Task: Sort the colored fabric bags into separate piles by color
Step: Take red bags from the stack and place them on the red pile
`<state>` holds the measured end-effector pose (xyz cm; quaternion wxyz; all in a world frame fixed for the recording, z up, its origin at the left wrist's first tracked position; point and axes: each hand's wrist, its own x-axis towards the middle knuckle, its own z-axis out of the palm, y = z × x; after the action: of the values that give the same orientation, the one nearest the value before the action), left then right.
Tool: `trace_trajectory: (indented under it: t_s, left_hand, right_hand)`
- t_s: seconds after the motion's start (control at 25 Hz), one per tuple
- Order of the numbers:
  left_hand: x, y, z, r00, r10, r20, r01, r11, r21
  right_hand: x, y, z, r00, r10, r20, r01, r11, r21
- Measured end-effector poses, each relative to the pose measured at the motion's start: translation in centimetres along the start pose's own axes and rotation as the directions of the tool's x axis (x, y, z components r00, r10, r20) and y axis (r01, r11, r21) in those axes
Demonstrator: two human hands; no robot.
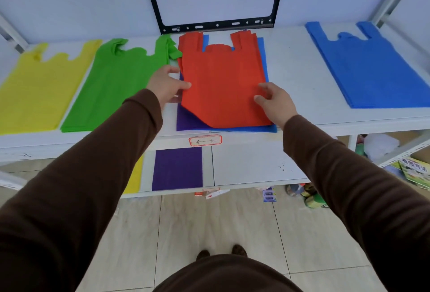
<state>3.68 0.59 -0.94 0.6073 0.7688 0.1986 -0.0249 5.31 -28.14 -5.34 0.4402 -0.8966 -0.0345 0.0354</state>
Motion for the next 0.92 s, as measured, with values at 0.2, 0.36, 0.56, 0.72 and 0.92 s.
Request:
trace_trajectory:
  t_s: [0.2,0.36,0.56,0.72,0.92]
  left_hand:
    - [0.6,0.3,0.6,0.919,-0.273,0.286,0.332,0.926,-0.181]
    - [2.2,1.0,-0.4,0.857,-0.292,0.424,0.492,0.705,-0.511]
    - [3.3,2.4,-0.2,0.857,-0.296,0.421,0.512,0.571,-0.641]
    - [3.0,2.9,0.5,0.866,-0.290,0.408,0.492,0.643,-0.587]
    - [1.7,2.5,0.5,0.873,-0.235,0.427,0.454,0.712,-0.535]
  right_hand:
    - [0.0,0.2,-0.8,0.994,0.088,-0.061,-0.070,0.963,0.259]
    - [-0.4,0.3,-2.3,0.957,0.176,-0.230,-0.095,0.941,0.324]
    - [-2.0,-1.7,-2.5,0.913,-0.161,-0.375,0.168,0.986,-0.015]
    - [-1.0,-6.8,0.6,0.886,-0.461,0.059,0.464,0.879,-0.108]
    - [1.7,-8.2,4.1,0.949,-0.291,-0.124,0.307,0.942,0.136]
